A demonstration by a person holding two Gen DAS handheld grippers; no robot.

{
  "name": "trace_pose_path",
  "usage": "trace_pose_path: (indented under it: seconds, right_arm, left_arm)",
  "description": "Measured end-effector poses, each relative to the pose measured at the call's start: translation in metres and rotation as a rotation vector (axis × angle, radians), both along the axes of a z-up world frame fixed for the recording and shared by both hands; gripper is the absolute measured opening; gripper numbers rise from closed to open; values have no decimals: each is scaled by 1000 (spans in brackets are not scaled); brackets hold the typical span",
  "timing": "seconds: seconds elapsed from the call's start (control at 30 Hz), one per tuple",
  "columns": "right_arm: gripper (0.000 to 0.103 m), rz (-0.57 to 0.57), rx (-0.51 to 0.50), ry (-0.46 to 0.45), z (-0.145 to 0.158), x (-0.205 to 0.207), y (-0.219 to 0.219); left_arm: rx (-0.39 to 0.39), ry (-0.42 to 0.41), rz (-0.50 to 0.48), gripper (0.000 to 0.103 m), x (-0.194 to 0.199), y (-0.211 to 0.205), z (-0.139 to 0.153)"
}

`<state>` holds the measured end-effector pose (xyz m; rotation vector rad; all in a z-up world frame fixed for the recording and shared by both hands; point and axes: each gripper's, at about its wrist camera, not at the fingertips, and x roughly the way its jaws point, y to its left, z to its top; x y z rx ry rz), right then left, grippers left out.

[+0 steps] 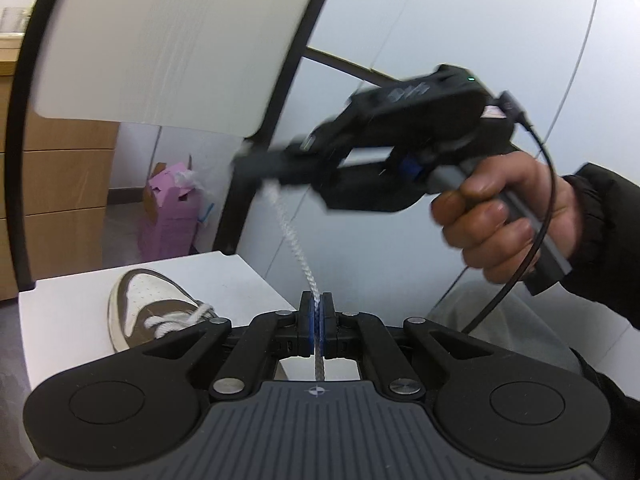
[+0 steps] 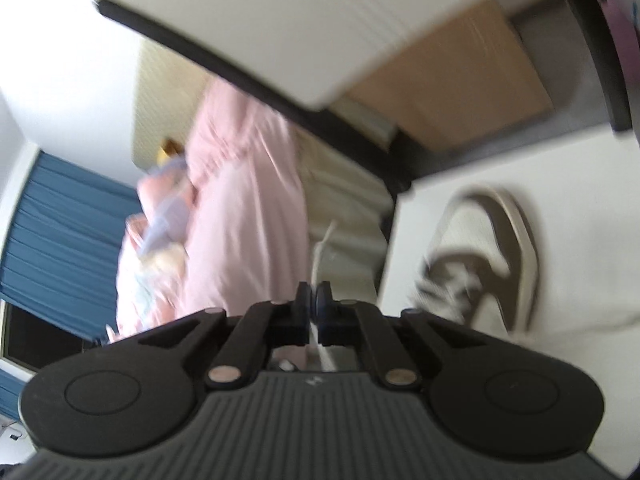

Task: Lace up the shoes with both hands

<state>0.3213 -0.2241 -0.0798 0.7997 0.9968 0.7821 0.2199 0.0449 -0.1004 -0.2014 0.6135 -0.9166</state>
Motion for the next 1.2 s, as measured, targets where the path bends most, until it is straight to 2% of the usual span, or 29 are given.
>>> trace_pose_path:
  seconds: [0.17,0.23,0.27,0.3,0.47,0.6,0.7,0.8,0.83,0.87,0.9,0.97,1.03,1.2]
  right_arm:
    - [3,-59,1,-110,23,-6,-6]
    - [3,-67,-29,-144,28,-10,-5]
    - [3,-70,-50,-166,30,-12,-4]
    - [3,-75,-61,-182,31,-15,-4]
    - [3,-79,-118,-223,28,-26,3]
    - [3,-70,-133,-213,19,-34,12]
    - [3,-84,-149,-221,15,-39,15]
    - [3,-99,-117,-209,13,-38,12]
    - [3,-95,-114,-208,14,-39,13]
    - [3,-90,-112,-208,15,-40,13]
    - [3,-82,-108,-209,15,-41,15]
    - [3,-70,-98,-206,15,-42,18]
    - [4,-69,-99,-207,15,-42,20]
    - [8,-90,-77,-214,21,-41,13]
  left_arm:
    - [-50,-6,29,6,3,7,4]
    - [-56,2,43,21,4,9,5]
    - [-58,1,57,44,5,10,5]
    - [-62,-3,70,55,5,11,6]
    - [-140,-45,86,53,3,18,11]
    - [-160,-66,153,53,4,24,13]
    - [-145,-77,158,53,5,24,14]
    - [-150,-95,154,53,4,22,14]
    - [-153,-105,152,49,3,21,14]
    - [-149,-111,151,38,2,21,14]
    - [-146,-116,151,22,1,21,14]
    - [-140,-129,149,2,-2,20,14]
    - [-143,-152,133,2,-6,22,16]
    - [-142,-148,127,2,-7,22,16]
